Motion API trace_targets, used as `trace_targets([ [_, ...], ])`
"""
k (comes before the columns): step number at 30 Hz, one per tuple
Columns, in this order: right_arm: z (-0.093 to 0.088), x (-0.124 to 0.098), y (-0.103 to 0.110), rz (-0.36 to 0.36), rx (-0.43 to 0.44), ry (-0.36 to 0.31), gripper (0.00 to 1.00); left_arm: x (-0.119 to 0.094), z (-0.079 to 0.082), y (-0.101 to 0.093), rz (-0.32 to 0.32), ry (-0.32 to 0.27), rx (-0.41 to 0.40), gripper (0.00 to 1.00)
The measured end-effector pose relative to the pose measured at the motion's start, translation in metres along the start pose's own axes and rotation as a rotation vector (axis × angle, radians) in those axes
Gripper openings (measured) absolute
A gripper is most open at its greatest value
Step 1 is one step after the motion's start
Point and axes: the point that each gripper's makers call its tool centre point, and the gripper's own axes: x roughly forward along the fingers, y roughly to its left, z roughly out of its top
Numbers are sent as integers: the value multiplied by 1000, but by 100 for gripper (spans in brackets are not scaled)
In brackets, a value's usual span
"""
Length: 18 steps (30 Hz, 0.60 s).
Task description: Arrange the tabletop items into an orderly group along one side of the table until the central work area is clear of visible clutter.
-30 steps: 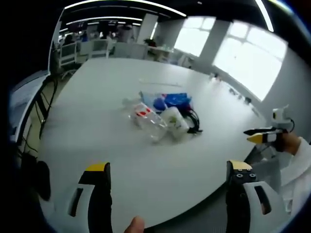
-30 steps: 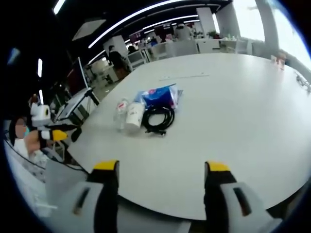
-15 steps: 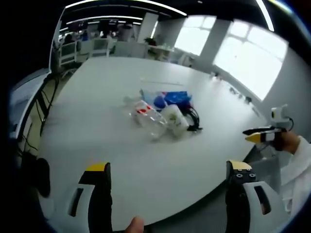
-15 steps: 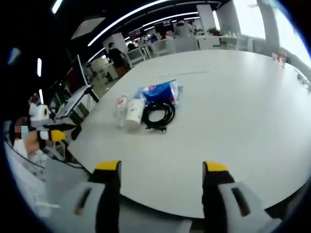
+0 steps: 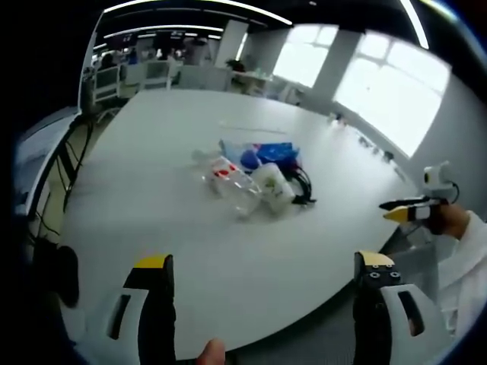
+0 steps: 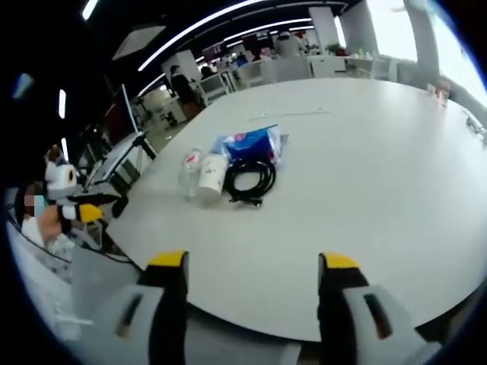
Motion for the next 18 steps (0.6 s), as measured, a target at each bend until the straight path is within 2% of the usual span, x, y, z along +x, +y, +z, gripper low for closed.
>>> trace_targets([
  [18, 9, 5, 14, -30, -3, -17, 68, -4, 5, 2, -40, -8, 26, 94],
])
